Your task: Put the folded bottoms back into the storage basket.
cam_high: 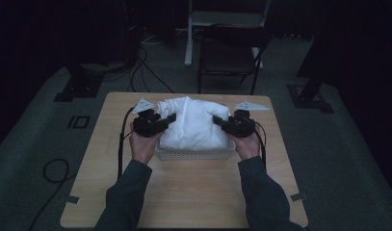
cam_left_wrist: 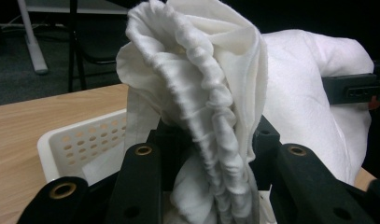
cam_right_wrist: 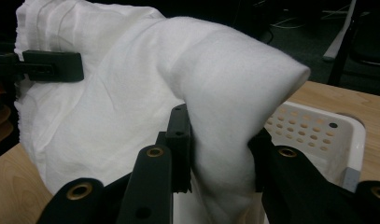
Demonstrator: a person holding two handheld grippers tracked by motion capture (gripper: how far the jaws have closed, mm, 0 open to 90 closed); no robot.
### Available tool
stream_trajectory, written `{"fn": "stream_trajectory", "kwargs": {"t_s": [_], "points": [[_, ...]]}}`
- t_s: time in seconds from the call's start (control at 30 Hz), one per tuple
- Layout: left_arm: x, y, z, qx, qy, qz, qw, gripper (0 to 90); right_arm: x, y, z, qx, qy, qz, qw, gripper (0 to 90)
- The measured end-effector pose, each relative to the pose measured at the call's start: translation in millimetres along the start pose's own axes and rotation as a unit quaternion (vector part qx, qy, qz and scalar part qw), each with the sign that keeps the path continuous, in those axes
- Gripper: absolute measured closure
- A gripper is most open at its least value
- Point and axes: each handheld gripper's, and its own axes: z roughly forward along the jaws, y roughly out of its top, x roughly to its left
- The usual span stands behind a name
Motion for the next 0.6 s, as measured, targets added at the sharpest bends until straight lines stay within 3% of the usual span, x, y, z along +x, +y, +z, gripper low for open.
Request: {"fn": "stream_trajectory", "kwargs": {"t_s": [0.6], "points": [[11.7,0.0,9.6,0.001,0.008,-0.012,0.9999,65.1,-5.3,5.5,12.6,0.007,-0.004,0.005,1.0000,71.6]]}}
